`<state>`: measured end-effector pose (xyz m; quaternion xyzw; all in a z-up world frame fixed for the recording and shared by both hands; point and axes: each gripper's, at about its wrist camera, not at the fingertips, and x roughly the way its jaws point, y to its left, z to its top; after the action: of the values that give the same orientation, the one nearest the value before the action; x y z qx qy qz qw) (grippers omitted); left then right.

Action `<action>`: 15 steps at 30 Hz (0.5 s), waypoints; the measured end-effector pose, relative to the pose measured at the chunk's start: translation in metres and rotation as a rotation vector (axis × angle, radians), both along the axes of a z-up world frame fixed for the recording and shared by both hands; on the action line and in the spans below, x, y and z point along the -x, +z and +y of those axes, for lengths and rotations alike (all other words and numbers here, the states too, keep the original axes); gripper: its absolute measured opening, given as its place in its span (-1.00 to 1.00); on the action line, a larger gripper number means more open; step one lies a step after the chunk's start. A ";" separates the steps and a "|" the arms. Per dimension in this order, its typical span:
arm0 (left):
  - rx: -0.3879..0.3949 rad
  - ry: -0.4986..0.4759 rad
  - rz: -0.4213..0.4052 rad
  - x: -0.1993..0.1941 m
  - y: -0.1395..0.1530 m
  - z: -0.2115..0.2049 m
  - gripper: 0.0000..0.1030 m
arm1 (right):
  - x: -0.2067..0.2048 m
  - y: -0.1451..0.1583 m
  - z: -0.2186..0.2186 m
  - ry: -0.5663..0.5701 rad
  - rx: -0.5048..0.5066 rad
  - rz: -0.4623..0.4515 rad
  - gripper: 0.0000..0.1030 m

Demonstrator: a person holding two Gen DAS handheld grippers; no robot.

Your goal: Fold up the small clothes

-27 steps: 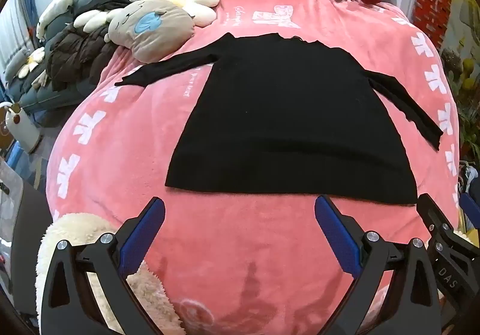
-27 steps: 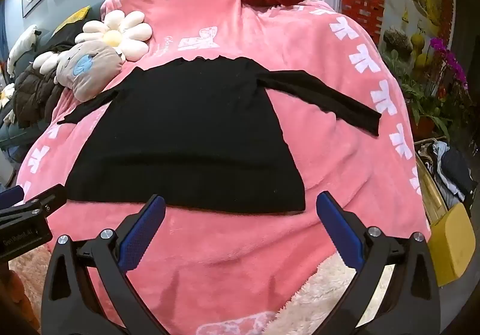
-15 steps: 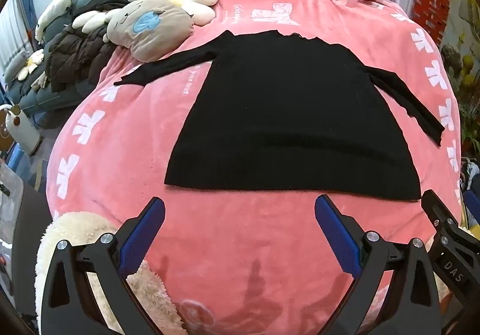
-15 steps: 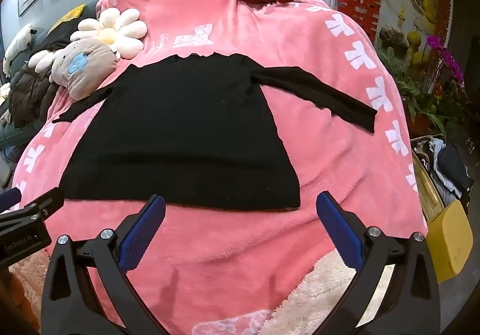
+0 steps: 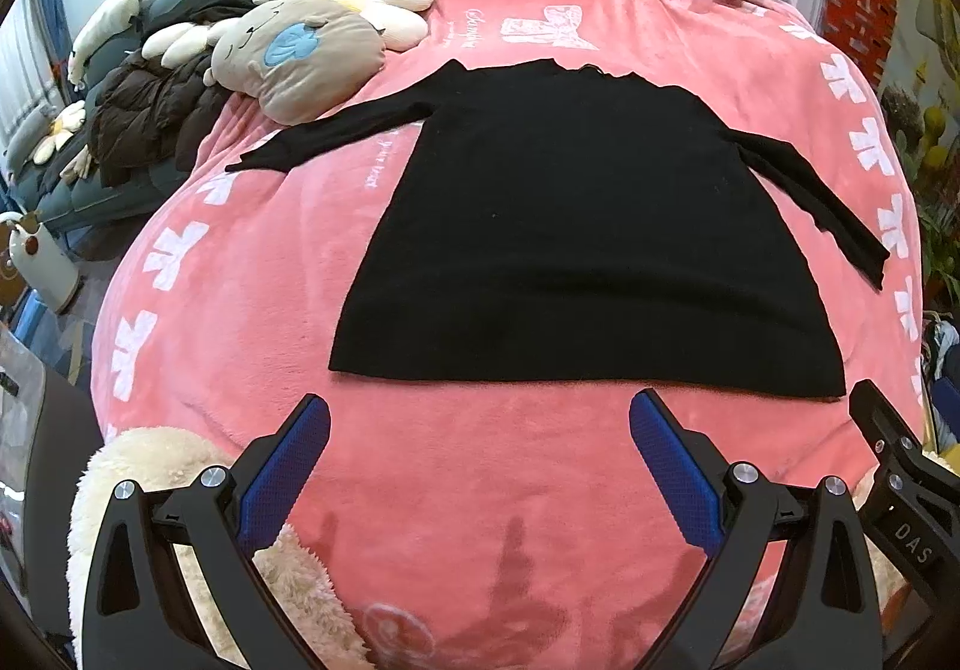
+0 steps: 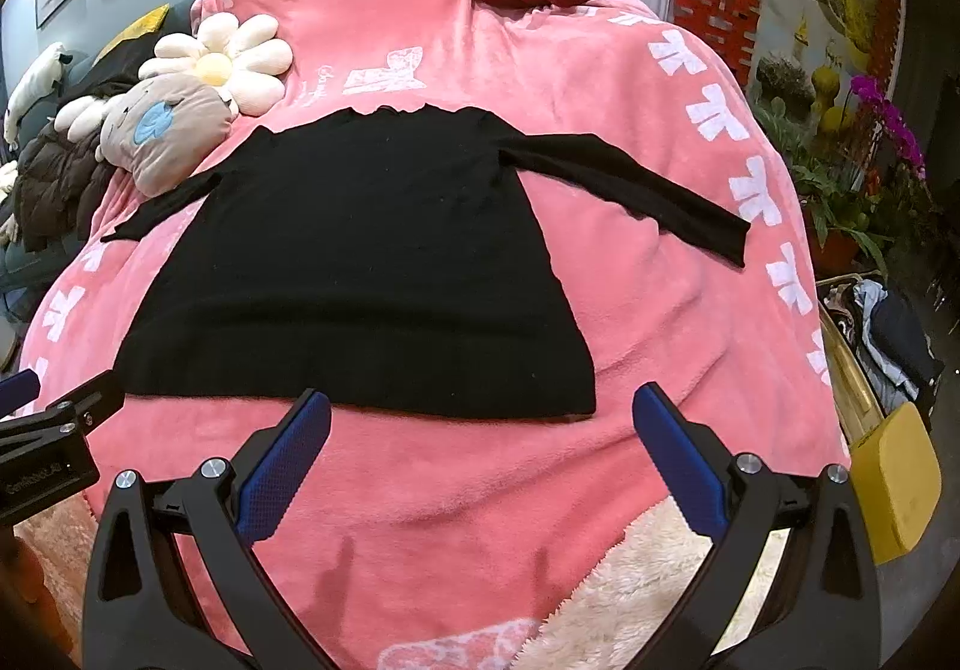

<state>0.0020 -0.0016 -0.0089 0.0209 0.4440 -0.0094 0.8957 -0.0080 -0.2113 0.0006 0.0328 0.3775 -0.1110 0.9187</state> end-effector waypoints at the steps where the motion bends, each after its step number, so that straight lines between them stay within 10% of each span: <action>1: -0.004 0.000 0.000 0.000 -0.002 0.000 0.89 | 0.000 0.000 0.001 -0.001 0.005 -0.001 0.91; 15: -0.022 -0.002 0.012 0.002 -0.021 0.011 0.89 | 0.000 -0.005 0.006 0.004 0.027 0.014 0.91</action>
<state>0.0000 0.0094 -0.0302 0.0312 0.4493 -0.0057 0.8928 -0.0076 -0.2056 -0.0042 0.0190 0.3824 -0.1146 0.9167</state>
